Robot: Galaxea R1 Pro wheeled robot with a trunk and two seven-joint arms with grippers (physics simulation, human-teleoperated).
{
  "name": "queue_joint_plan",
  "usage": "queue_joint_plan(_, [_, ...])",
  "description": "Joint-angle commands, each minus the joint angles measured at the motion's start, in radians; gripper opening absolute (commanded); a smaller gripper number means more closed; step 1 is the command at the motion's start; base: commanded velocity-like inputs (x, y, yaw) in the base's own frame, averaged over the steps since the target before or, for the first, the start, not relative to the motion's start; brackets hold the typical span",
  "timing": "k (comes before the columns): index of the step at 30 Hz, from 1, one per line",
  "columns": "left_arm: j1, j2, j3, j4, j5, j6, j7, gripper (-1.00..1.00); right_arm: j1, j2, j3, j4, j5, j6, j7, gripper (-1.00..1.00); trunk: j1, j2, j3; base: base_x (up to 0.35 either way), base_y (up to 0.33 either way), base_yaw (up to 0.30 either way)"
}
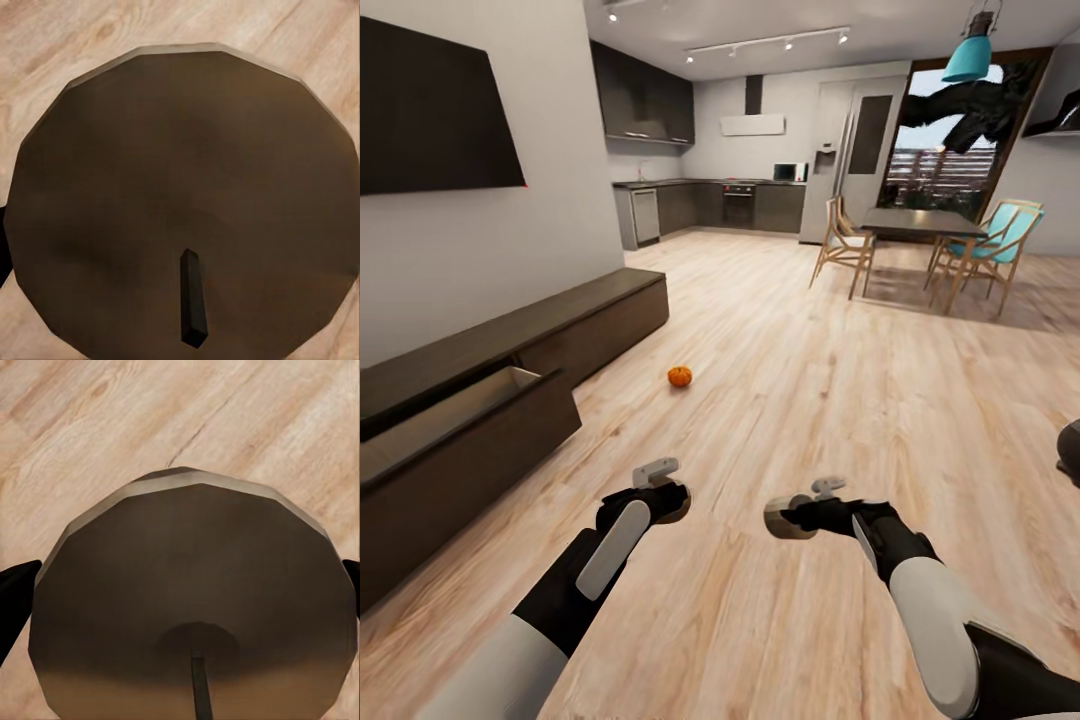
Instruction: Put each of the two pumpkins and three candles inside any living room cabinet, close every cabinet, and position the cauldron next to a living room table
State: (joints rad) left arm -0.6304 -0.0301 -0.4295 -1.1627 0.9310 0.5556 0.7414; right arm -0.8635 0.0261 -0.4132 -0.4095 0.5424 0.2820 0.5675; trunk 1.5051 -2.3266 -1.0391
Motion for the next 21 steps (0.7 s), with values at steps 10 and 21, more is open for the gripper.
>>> queue_joint_plan(10, [0.0, 0.0, 0.005, 0.001, -0.002, 0.0, -0.006, -1.0, 0.0, 0.002, 0.001, 0.001, -0.006, -0.001, -0.045, -1.0, 0.0, 0.0, 0.0, 0.014, -0.019, 0.293])
queue_joint_plan(21, [0.0, 0.004, 0.018, 0.005, -0.004, 0.001, -0.071, -1.0, 0.0, 0.002, 0.0, 0.002, -0.006, -0.001, -0.061, -1.0, 0.0, 0.0, 0.0, 0.238, -0.181, 0.294])
